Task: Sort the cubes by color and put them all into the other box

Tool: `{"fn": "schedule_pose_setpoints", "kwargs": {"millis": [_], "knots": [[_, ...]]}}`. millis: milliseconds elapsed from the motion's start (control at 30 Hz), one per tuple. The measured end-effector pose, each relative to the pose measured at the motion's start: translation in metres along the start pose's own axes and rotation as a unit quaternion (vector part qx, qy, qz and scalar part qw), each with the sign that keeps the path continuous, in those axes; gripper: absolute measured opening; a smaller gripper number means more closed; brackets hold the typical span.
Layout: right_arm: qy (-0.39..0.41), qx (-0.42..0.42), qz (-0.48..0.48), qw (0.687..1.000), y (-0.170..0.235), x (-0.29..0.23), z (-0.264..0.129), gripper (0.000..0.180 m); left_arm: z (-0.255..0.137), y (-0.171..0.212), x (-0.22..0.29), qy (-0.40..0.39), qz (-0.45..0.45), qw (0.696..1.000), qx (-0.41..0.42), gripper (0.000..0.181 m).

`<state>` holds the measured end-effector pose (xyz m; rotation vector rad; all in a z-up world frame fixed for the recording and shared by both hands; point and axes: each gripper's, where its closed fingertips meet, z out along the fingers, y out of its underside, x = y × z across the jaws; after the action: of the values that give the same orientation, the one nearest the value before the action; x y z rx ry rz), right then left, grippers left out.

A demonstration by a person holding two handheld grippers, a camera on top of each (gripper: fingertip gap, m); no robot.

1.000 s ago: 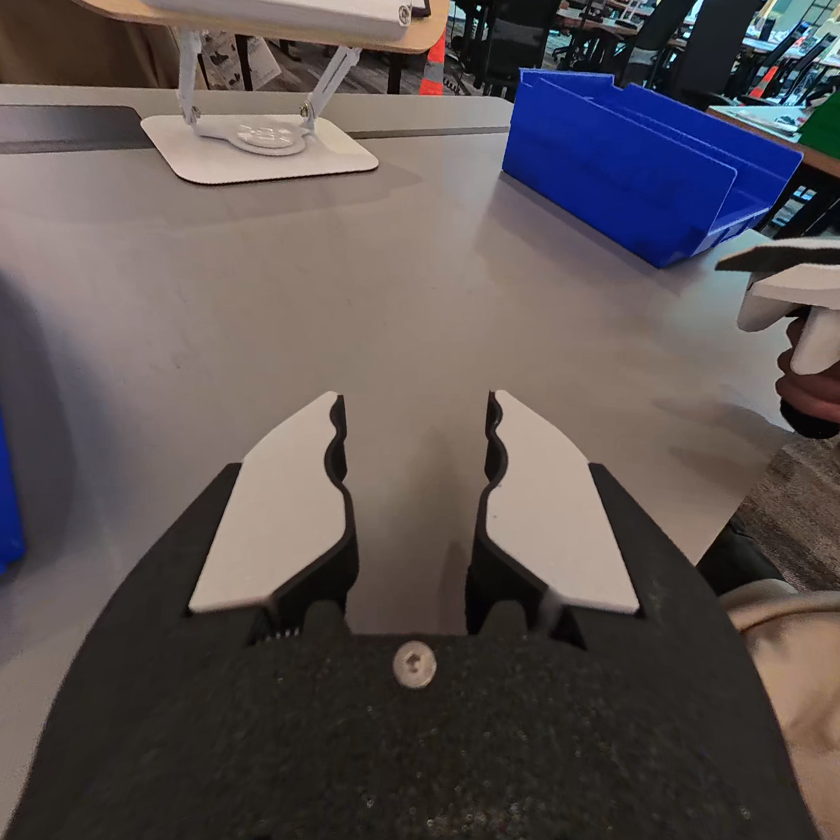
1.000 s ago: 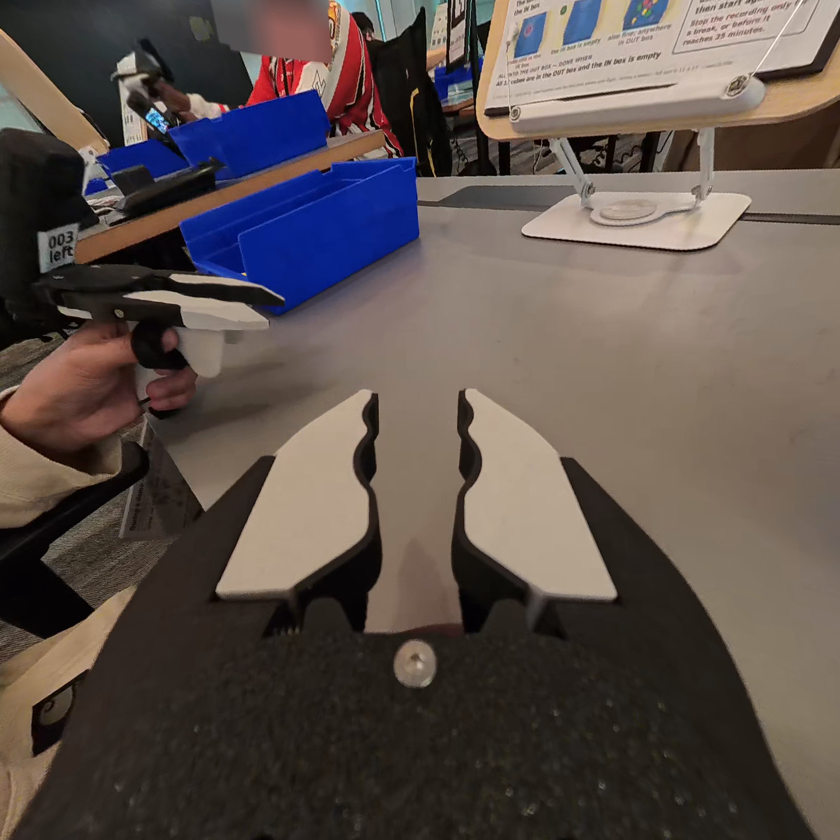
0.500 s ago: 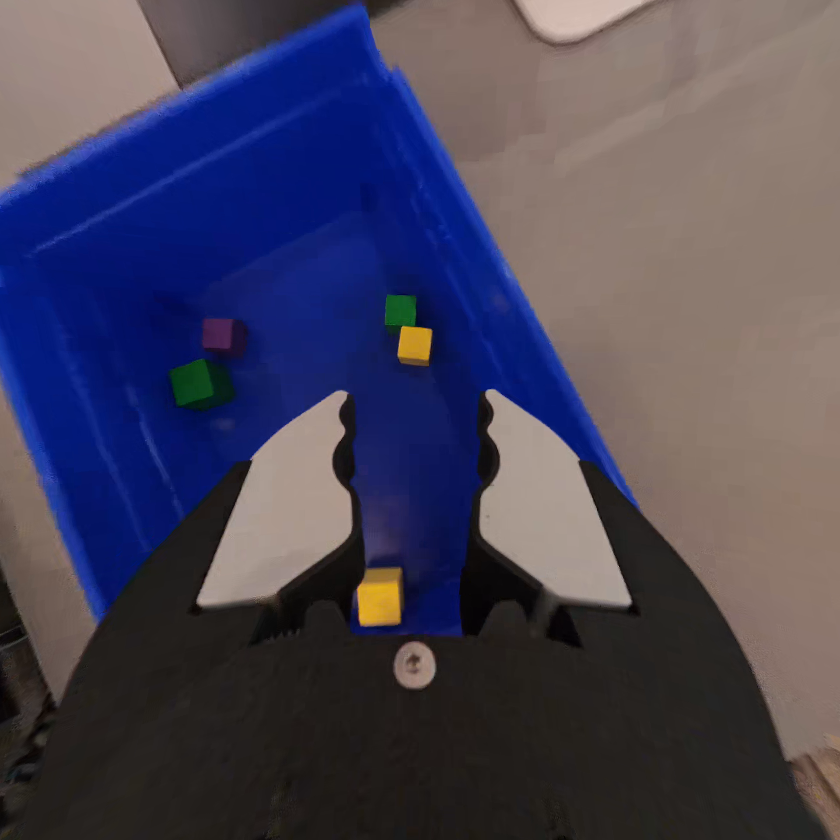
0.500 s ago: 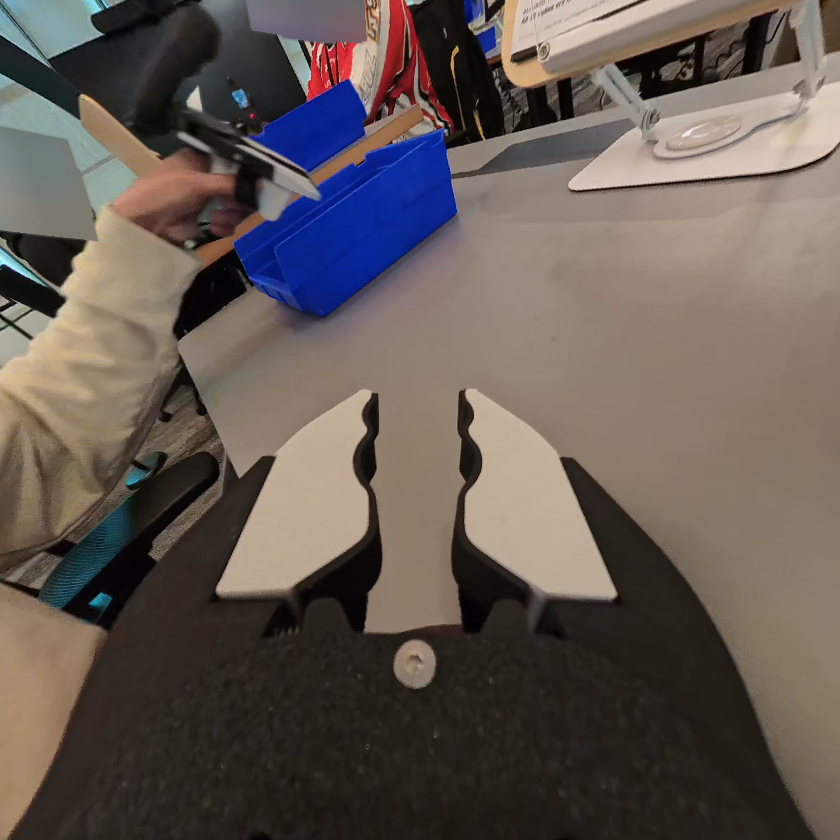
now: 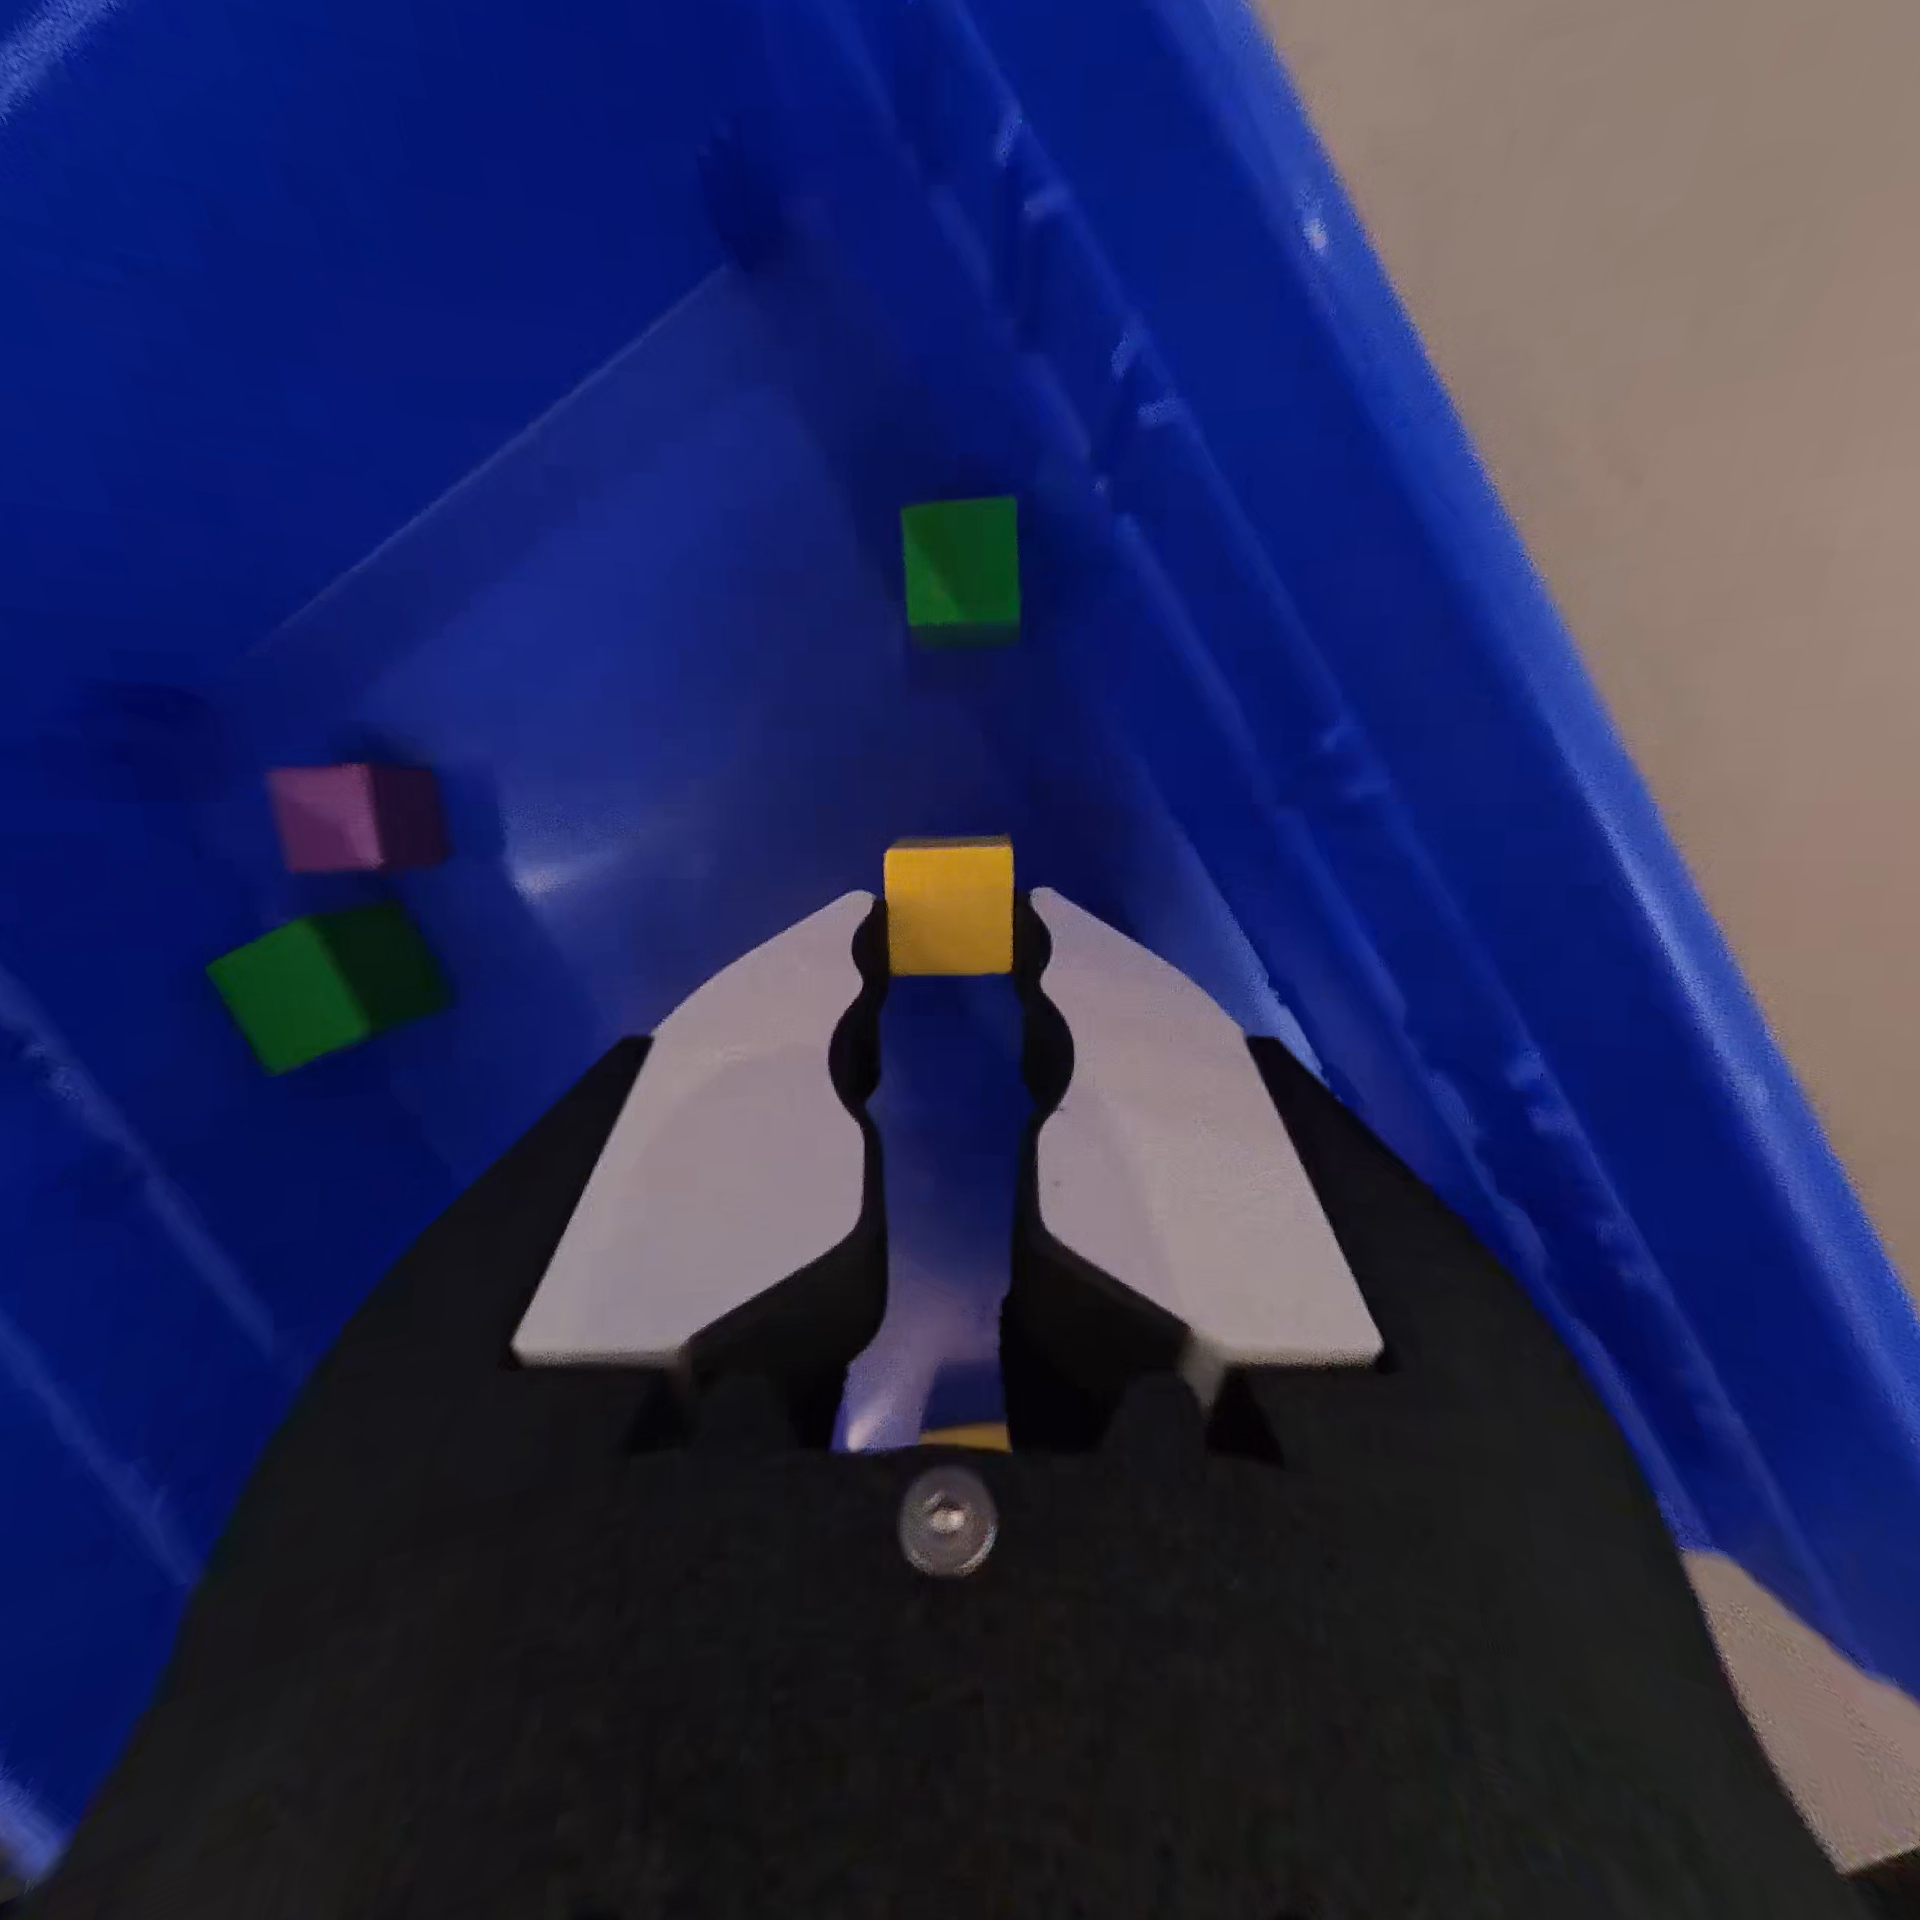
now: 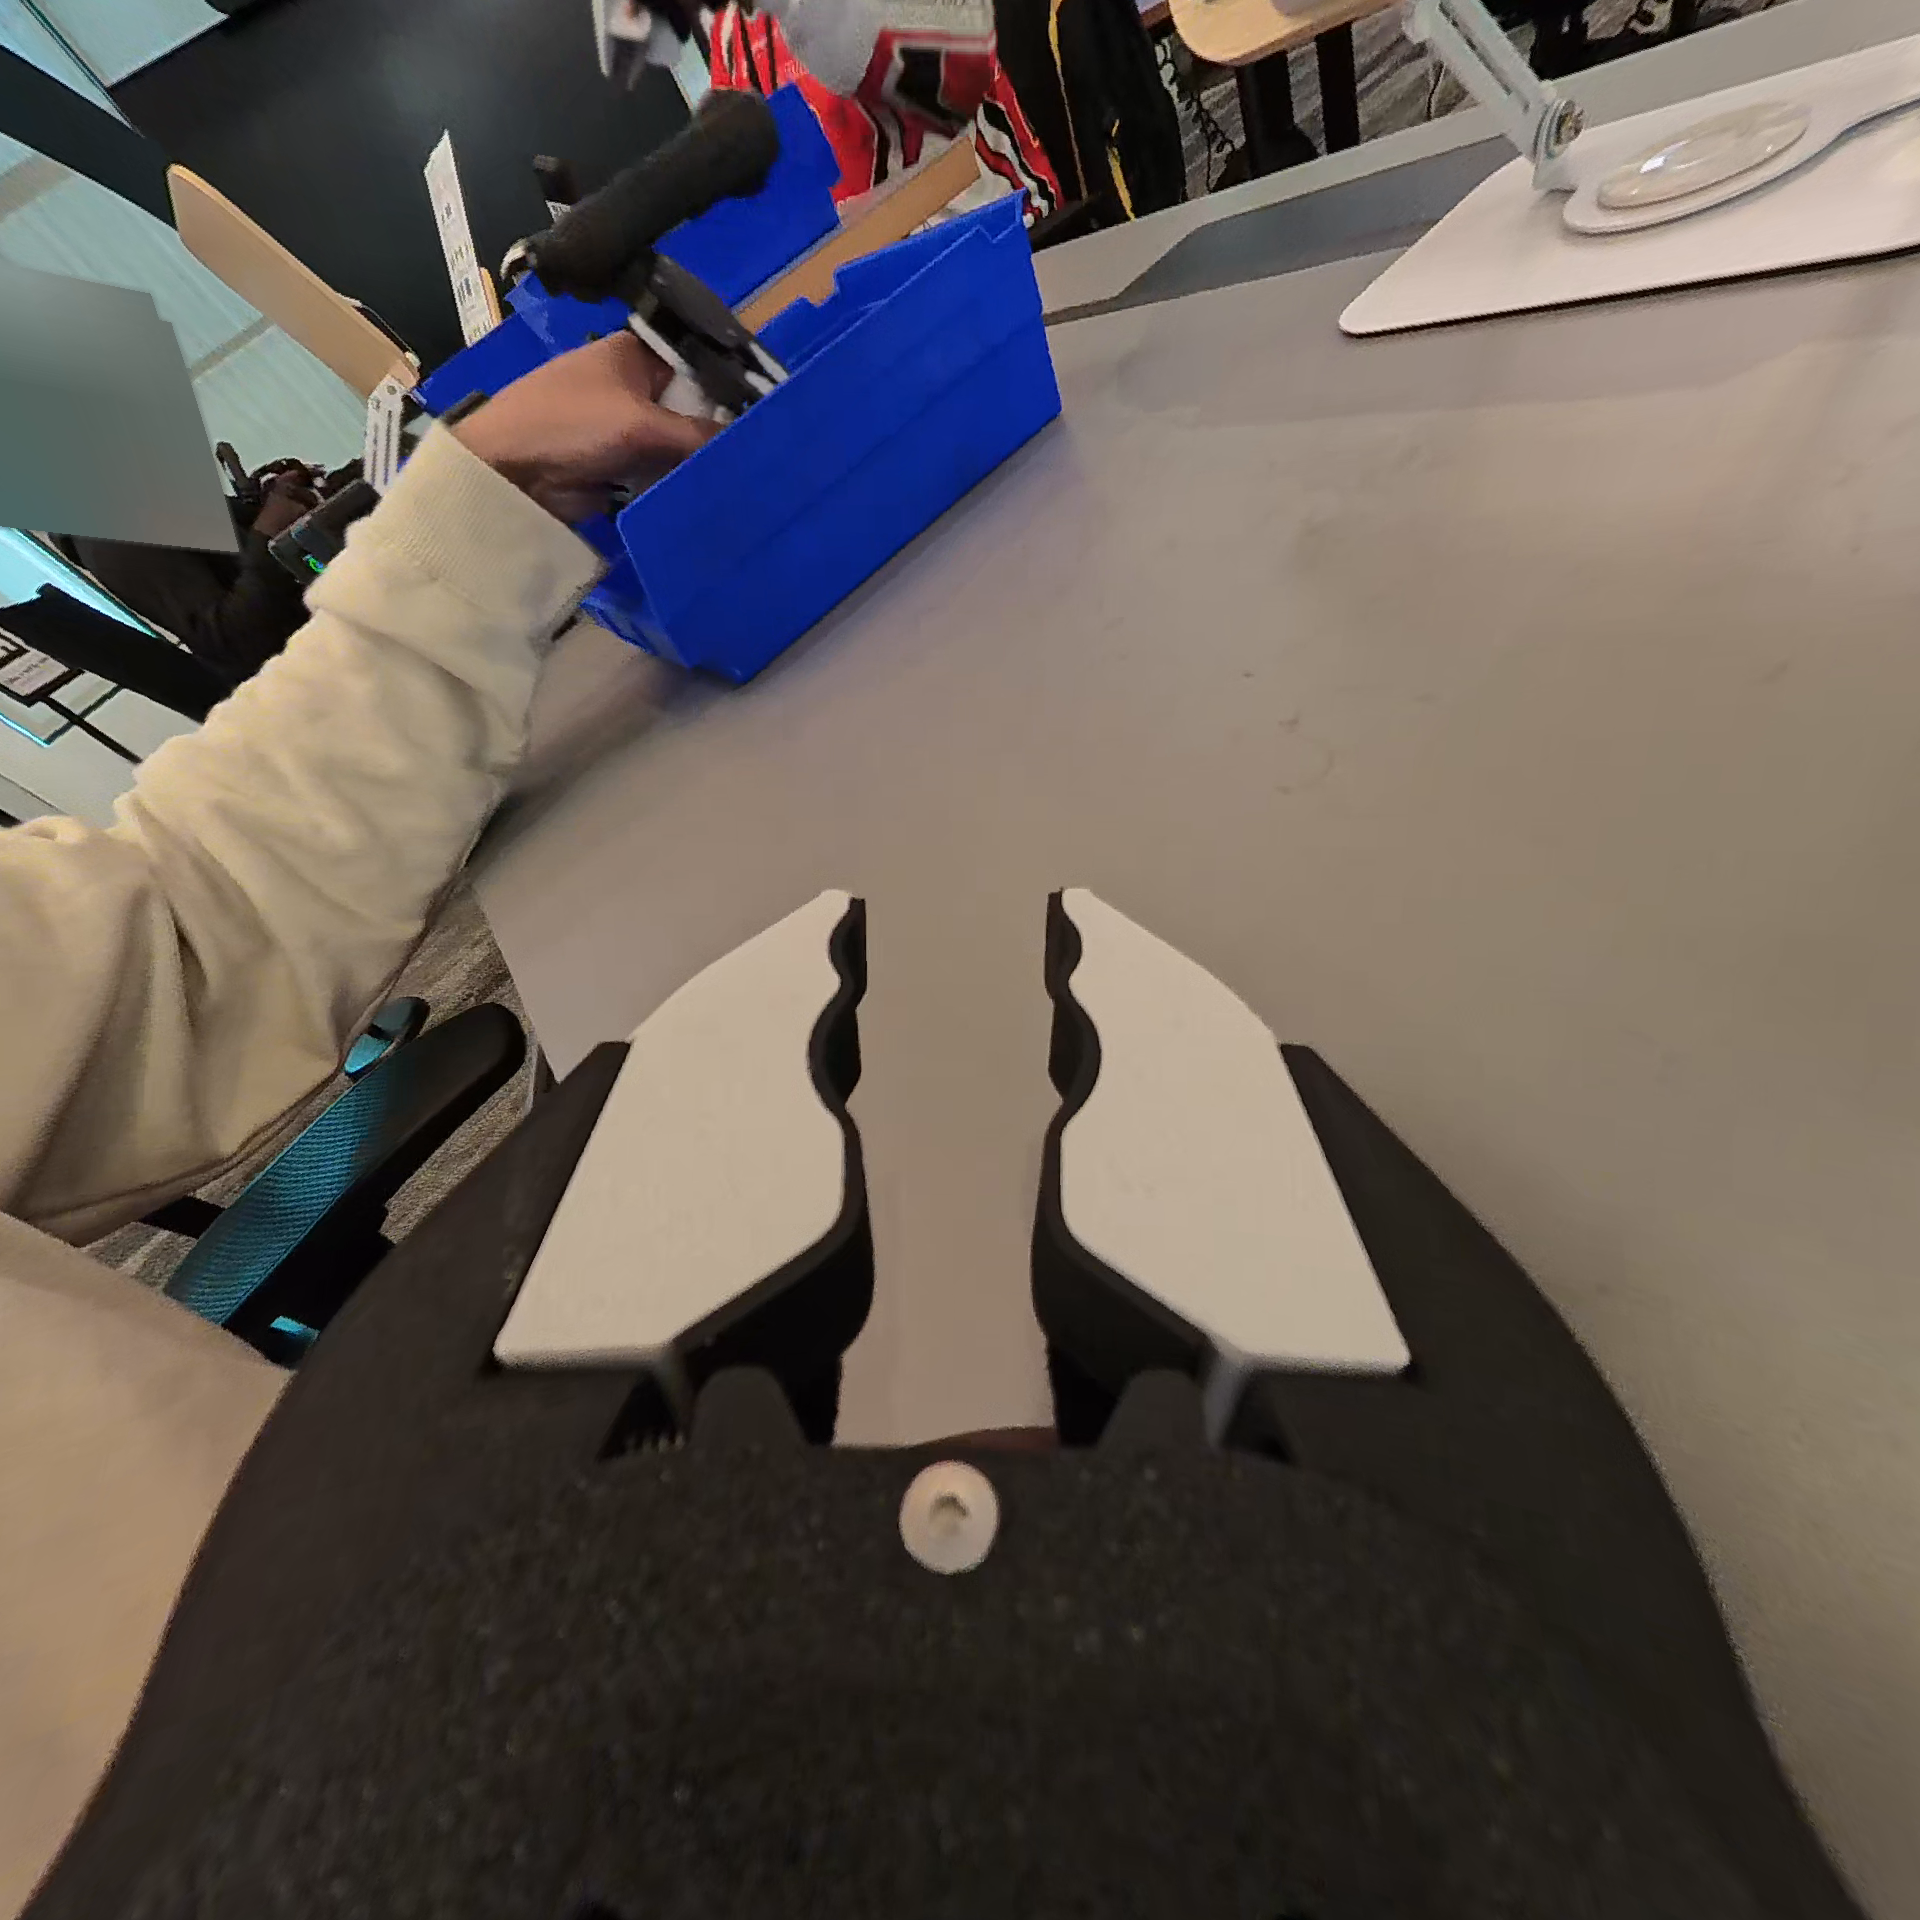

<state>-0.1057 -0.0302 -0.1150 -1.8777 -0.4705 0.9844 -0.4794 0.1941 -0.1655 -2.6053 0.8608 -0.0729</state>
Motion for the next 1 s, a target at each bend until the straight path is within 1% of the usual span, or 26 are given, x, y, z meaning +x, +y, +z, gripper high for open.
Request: {"fn": "schedule_pose_setpoints", "kwargs": {"millis": [67,167,267,367,433,467,533,633,767,833,900,933,967,1000], "knots": [[0.0,0.003,-0.002,1.0,-0.002,-0.001,-0.002,0.032,-0.027,0.0,0.001,-0.011,0.004,0.999,0.053,0.023],[0.003,0.013,-0.01,1.0,-0.009,-0.002,-0.008,0.032,-0.08,-0.007,0.021,-0.022,0.013,0.981,0.193,0.022],[0.012,0.028,-0.022,0.999,-0.02,-0.002,-0.017,0.032,-0.121,0.0,0.052,-0.044,-0.006,0.949,0.311,0.022],[0.023,0.043,-0.03,0.998,-0.029,0.0,-0.026,0.031,-0.143,0.015,0.088,-0.085,-0.023,0.914,0.396,0.022],[0.029,0.048,-0.032,0.998,-0.031,0.002,-0.03,0.031,-0.154,0.026,0.111,-0.095,-0.054,0.885,0.452,0.022],[0.032,0.049,-0.033,0.998,-0.031,0.003,-0.031,0.031,-0.154,0.032,0.12,-0.094,-0.075,0.879,0.461,0.022],[0.036,0.051,-0.034,0.997,-0.031,0.004,-0.033,0.031,-0.147,0.042,0.134,-0.087,-0.107,0.877,0.461,0.022],[0.04,0.047,-0.038,0.997,-0.026,0.007,-0.032,0.03,-0.135,0.046,0.144,-0.079,-0.102,0.886,0.446,0.022],[0.034,0.035,-0.026,0.998,-0.018,0.009,-0.027,0.029,-0.13,0.039,0.162,-0.03,-0.083,0.886,0.455,0.022],[0.025,0.019,-0.009,0.999,-0.015,0.01,-0.021,0.031,-0.137,0.024,0.178,-0.003,-0.033,0.871,0.49,0.022],[-0.013,0.001,0.019,1.0,-0.019,0.003,-0.01,0.034,-0.148,0.001,0.205,0.055,0.034,0.845,0.53,0.022],[-0.053,-0.008,0.048,0.997,-0.024,-0.006,-0.002,0.036,-0.155,-0.011,0.224,0.096,0.074,0.824,0.554,0.022],[-0.109,-0.018,0.091,0.99,-0.03,-0.02,0.005,0.038,-0.163,-0.023,0.244,0.14,0.115,0.799,0.574,0.022],[-0.174,-0.03,0.144,0.974,-0.038,-0.035,0.011,0.041,-0.168,-0.034,0.265,0.181,0.156,0.775,0.585,0.022]]}}
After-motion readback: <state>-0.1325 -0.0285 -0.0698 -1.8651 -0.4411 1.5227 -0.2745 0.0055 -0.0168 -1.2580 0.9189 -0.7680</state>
